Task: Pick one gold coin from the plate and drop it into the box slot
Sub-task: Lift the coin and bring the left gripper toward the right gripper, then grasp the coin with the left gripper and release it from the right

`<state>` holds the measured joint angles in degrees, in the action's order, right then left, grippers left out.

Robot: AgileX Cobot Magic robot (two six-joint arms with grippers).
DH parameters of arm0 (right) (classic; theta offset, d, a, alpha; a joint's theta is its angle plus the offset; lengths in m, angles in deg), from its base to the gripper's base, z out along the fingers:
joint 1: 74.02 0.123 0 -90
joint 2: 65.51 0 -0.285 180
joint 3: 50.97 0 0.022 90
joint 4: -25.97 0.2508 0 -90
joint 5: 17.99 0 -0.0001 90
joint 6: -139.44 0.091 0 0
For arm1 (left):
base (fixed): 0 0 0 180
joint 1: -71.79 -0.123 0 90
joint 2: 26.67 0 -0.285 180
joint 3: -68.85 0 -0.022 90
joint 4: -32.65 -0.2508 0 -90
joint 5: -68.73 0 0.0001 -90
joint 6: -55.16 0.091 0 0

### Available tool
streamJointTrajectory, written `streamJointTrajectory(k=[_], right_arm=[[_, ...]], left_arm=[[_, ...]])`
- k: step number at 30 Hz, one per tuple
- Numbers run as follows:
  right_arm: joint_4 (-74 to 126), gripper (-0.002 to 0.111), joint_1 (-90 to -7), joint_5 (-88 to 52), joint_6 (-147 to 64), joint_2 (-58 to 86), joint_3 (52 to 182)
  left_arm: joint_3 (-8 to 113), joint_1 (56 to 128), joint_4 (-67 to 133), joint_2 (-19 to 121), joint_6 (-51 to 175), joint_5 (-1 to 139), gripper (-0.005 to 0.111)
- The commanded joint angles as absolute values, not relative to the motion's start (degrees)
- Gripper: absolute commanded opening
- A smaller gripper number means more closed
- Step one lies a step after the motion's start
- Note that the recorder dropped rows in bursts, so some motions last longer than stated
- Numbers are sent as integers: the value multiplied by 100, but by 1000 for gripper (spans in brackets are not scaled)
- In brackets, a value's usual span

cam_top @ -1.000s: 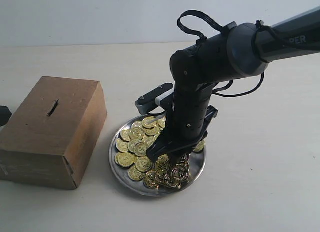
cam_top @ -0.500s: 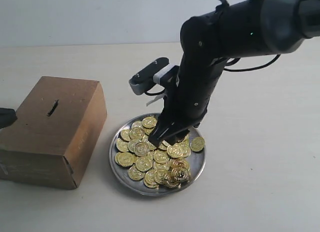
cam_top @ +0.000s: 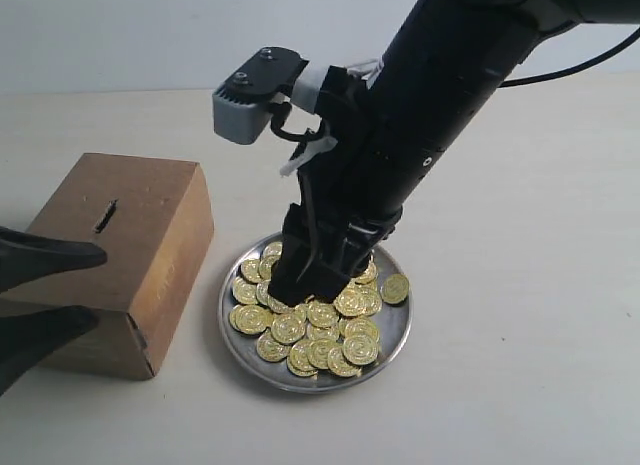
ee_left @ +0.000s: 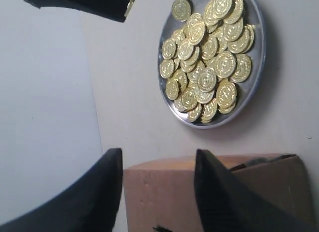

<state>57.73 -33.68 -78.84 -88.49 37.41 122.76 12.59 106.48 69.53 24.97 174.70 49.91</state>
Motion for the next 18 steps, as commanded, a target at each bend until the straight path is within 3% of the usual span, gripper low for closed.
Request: streamJointTrajectory(k=[1, 10, 18], right_arm=[[6330, 35, -3372, -8359, -9329, 3691, 12266], [6983, 35, -3372, -8678, -9847, 3691, 12266], [6974, 35, -3372, -8795, -9828, 3691, 12266]], left_arm=[[1231, 11246, 7041, 2790, 17529, 5603, 46], [1479, 12575, 7030, 3524, 17529, 6471, 46], [1842, 12847, 7030, 4038, 17529, 6802, 46]])
